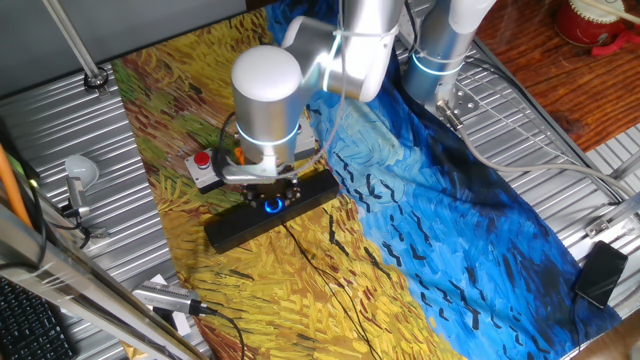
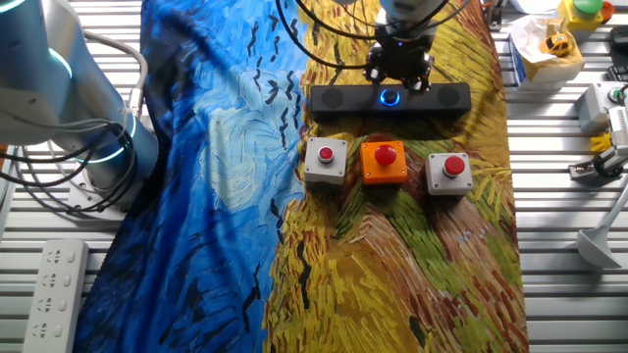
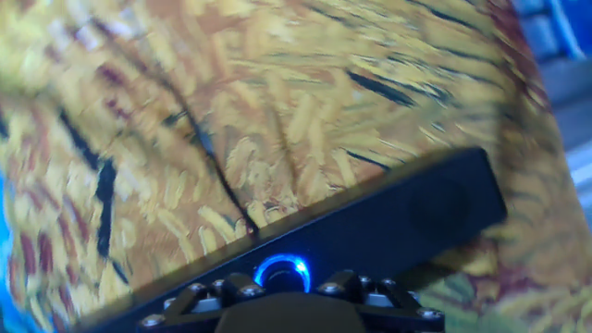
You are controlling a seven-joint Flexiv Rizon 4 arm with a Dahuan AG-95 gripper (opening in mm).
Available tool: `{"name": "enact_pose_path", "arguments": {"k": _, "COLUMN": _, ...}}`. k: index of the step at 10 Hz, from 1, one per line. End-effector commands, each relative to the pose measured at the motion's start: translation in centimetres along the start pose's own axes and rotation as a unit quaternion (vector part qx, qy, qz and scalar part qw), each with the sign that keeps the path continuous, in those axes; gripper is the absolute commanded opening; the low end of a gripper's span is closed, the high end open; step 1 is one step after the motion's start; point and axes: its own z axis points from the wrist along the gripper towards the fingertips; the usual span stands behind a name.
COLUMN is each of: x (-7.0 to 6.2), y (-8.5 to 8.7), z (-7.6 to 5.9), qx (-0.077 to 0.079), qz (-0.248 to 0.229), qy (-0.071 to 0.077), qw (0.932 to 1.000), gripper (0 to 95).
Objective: Turn the knob to decrease the volume of the speaker
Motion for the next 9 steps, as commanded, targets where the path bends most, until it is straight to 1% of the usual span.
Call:
{"name": "enact_pose_path", "arguments": {"k": 1, "x": 0.12, "y": -0.51, "z": -0.48, "qx": -0.001, "qz": 0.102, "qy": 0.000, "qw": 0.9948, "gripper": 57.0}}
{"name": "enact_pose_path", "arguments": {"k": 2, "x": 0.16, "y": -0.51, "z": -0.50, "qx": -0.001, "qz": 0.128, "qy": 0.000, "qw": 0.9918, "gripper": 57.0}}
{"name": "enact_pose_path", "arguments": {"k": 4, "x": 0.24, "y": -0.51, "z": -0.56, "qx": -0.003, "qz": 0.202, "qy": -0.002, "qw": 0.9794, "gripper": 57.0}}
{"name": "enact_pose_path", "arguments": {"k": 7, "x": 0.24, "y": -0.52, "z": -0.56, "qx": -0.010, "qz": 0.297, "qy": -0.010, "qw": 0.9547, "gripper": 57.0}}
{"name": "enact_pose_path", "arguments": {"k": 8, "x": 0.24, "y": -0.52, "z": -0.56, "qx": -0.012, "qz": 0.331, "qy": -0.009, "qw": 0.9436, "gripper": 57.0}}
{"name": "enact_pose_path", "arguments": {"k": 9, "x": 0.23, "y": -0.52, "z": -0.57, "qx": -0.013, "qz": 0.343, "qy": -0.010, "qw": 0.9393, "gripper": 57.0}}
